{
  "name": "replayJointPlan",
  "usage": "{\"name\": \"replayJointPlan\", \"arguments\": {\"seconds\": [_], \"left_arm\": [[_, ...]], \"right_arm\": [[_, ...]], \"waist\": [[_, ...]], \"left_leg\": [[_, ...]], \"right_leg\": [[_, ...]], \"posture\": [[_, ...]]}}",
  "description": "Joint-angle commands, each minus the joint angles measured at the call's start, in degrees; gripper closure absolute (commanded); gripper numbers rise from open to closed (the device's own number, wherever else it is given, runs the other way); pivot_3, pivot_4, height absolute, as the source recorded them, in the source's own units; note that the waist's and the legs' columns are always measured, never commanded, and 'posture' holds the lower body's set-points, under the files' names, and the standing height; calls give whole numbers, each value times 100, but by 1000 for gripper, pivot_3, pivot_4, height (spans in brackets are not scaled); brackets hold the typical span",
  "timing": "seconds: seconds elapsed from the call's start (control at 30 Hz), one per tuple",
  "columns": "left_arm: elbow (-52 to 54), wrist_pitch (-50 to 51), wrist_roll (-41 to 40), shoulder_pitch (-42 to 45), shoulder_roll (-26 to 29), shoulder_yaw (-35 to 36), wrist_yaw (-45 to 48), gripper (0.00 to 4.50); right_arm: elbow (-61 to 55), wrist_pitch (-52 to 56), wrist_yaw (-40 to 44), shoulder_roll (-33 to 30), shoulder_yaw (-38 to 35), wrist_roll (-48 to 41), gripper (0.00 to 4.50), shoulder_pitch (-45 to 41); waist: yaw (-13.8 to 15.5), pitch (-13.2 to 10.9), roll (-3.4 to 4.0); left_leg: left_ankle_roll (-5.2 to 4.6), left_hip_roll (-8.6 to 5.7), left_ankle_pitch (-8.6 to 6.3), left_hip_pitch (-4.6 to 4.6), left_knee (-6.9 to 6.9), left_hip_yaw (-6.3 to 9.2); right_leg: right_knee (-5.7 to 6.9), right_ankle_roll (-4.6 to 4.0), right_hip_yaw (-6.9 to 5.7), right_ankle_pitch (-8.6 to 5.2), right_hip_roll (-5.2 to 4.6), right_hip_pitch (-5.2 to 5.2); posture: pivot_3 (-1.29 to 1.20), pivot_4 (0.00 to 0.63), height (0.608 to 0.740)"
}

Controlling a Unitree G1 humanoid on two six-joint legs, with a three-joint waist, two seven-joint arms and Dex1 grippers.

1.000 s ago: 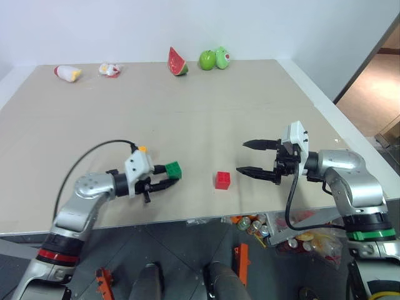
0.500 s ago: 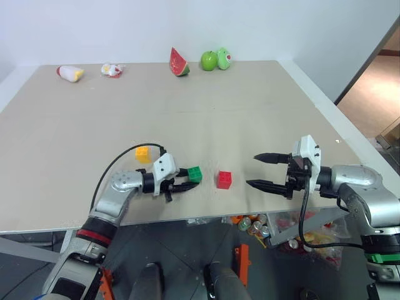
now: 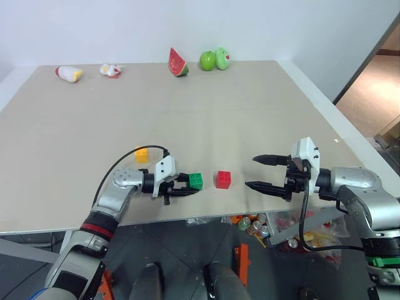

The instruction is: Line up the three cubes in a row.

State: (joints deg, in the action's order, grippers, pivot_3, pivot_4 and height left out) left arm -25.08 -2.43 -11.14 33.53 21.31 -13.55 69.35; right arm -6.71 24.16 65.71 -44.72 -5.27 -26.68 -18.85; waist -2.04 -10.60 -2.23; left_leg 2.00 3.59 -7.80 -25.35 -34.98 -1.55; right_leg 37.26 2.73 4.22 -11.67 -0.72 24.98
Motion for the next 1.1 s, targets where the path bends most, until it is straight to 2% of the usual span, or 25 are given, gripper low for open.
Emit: {"name": "replayJointPlan", "arguments": {"seconds": [0.03, 0.4, 1.07, 1.1], "left_arm": [[-147, -142, 28, 133, 59, 98, 90, 3193], [-544, -355, 63, 335, 234, 197, 200, 3193], [-280, -27, -39, 244, 238, 173, 383, 3193], [-294, -76, 38, 243, 225, 178, 254, 2150]], "right_arm": [[-207, -12, -37, -85, -155, -101, 185, -33], [-164, -59, -36, -87, -140, -69, 185, -47], [29, -199, -32, -11, -34, 11, 185, -176], [30, -203, -33, -15, -43, 13, 185, -168]], "waist": [[0, 0, 0], [-50, 0, 0], [-67, 0, 0], [-67, 0, 0]], "left_leg": [[0, 0, 0, 0, 0, 0], [-3, 0, 2, 10, -1, 2], [-4, 0, 2, 11, -1, 3], [-4, 0, 2, 11, -1, 3]], "right_leg": [[0, 0, 0, 0, 0, 0], [1, -4, 0, 17, 2, -5], [-1, -8, 4, 19, 5, -2], [0, -8, 4, 18, 5, -2]], "posture": [[0, 150, 740], [0, 150, 740], [0, 150, 740], [0, 150, 740]]}}
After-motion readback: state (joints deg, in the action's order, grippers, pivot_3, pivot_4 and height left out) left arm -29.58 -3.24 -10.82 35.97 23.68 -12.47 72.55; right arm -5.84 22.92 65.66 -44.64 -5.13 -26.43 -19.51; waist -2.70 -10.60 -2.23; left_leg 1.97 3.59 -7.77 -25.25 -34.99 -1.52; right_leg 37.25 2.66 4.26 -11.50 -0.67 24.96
